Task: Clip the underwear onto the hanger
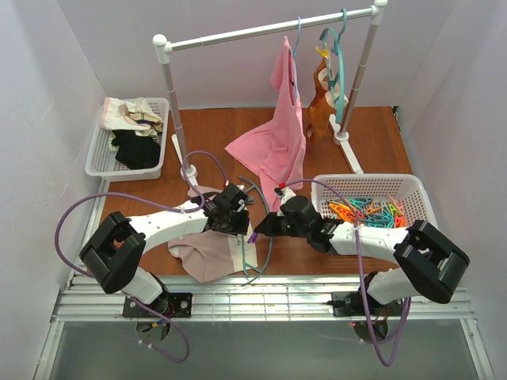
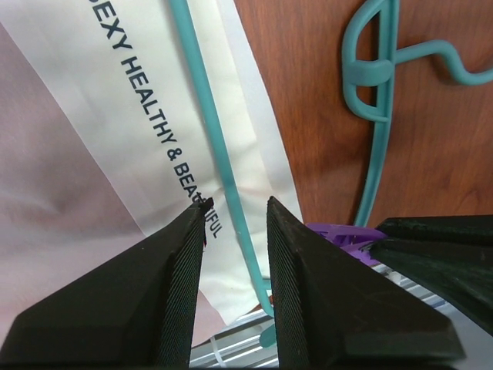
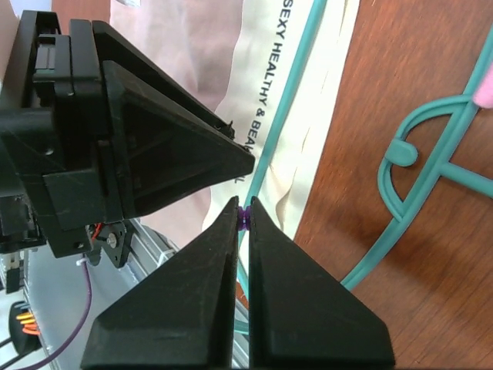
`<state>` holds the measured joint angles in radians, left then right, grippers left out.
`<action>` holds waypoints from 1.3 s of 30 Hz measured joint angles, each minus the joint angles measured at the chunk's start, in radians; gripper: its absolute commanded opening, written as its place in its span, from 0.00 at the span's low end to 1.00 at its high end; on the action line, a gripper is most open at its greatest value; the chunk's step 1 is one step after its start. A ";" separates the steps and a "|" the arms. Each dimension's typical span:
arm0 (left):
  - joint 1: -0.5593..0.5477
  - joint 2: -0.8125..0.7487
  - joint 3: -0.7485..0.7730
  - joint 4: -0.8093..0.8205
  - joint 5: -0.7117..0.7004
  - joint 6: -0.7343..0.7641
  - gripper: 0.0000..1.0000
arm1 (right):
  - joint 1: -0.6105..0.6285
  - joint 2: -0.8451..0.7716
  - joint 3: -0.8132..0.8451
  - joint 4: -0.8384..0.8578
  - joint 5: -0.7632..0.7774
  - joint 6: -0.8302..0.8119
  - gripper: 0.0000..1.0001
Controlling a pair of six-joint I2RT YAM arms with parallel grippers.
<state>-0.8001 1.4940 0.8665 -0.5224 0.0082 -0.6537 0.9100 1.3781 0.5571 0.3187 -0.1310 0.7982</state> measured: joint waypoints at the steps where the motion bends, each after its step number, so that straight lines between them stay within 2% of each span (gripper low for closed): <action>1: 0.000 0.005 0.000 0.000 0.000 0.003 0.28 | 0.002 0.003 -0.002 0.000 0.005 0.000 0.01; 17: 0.024 0.047 0.001 0.009 0.023 0.043 0.27 | 0.077 0.078 -0.014 0.039 0.079 -0.022 0.01; 32: 0.026 0.098 0.006 0.029 0.046 0.064 0.26 | 0.080 0.056 -0.034 0.055 0.160 -0.048 0.01; 39: 0.026 0.113 0.028 0.034 0.052 0.070 0.22 | 0.080 0.062 -0.034 0.060 0.169 -0.058 0.01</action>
<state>-0.7742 1.6070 0.8948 -0.4885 0.0601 -0.5838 0.9905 1.4399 0.5232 0.3786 0.0383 0.7399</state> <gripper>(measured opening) 0.230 0.015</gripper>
